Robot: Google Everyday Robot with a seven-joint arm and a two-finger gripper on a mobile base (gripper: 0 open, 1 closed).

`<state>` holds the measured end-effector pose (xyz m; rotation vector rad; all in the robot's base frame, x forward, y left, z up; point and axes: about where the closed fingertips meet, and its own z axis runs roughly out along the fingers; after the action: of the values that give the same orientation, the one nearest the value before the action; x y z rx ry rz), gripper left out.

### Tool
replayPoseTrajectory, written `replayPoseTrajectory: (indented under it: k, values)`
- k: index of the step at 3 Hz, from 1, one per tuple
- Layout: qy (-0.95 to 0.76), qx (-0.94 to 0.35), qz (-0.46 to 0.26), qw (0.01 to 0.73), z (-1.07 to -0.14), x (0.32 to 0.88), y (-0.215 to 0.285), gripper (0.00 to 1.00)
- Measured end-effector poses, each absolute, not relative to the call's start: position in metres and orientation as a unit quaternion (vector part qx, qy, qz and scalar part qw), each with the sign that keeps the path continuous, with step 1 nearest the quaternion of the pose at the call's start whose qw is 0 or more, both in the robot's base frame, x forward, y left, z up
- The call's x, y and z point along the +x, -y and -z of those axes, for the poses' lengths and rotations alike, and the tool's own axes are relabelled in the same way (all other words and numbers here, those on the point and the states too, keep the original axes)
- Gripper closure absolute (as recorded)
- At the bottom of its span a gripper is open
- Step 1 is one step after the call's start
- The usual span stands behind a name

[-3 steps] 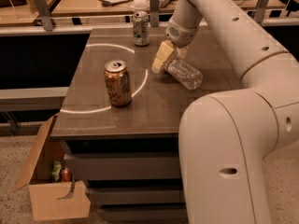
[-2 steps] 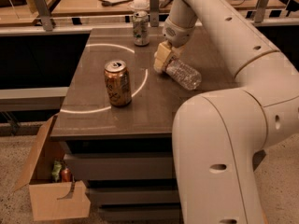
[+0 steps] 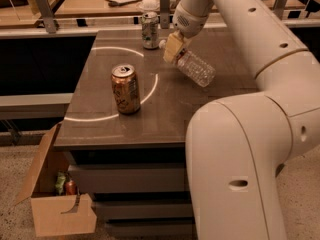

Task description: Place water bottle upright

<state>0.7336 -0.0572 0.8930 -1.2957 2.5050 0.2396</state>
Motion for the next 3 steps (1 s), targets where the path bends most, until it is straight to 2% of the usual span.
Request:
replayPoseTrajectory:
  k: [1, 3]
  values:
    - [-0.822, -0.486, -0.132, 0.265, -0.947, 0.727, 0.058, 1.00]
    - [-0.712, -0.516, -0.218, 0.424, -0.988, 0.701, 0.079, 1.00]
